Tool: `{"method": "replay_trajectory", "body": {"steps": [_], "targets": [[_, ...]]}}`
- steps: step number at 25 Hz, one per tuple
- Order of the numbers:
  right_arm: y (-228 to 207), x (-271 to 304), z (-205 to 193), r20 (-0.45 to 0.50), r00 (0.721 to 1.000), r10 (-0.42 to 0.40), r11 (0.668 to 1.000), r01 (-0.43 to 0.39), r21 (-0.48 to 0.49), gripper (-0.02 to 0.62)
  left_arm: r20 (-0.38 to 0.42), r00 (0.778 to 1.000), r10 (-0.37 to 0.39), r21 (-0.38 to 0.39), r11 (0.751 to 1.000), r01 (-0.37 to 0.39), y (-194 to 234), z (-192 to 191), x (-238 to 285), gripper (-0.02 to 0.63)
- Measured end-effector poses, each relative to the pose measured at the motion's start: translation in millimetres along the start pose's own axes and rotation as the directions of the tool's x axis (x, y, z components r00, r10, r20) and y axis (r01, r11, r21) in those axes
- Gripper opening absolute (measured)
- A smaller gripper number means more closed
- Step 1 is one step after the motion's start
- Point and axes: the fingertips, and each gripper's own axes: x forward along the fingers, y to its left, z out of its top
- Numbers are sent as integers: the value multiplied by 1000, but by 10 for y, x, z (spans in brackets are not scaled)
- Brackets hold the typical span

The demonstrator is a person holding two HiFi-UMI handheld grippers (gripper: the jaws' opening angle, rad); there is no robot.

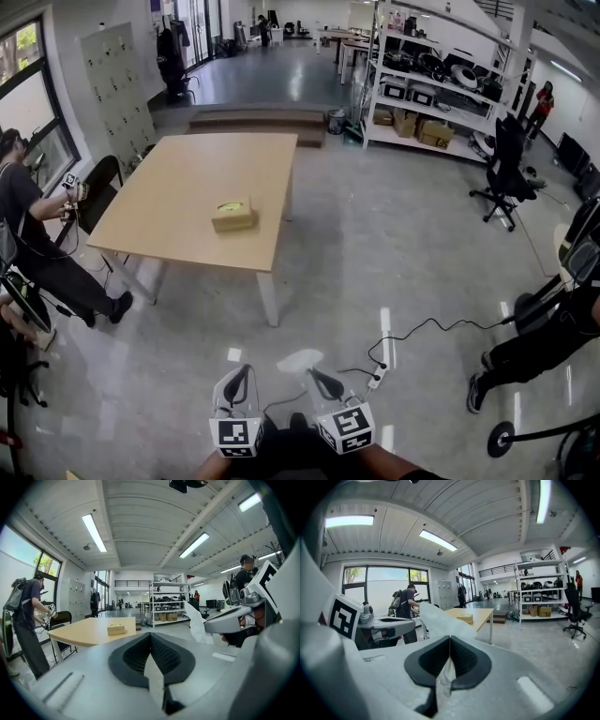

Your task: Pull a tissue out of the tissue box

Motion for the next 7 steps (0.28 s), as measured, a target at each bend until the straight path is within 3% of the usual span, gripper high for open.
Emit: {"method": "replay_trajectory", "body": {"steps": [7], "targets": [[-45,-44,31,9,1000,-3,1000,3,-6,-5,8,1000,-11,3,1000,11,-92,56,8,18]]}}
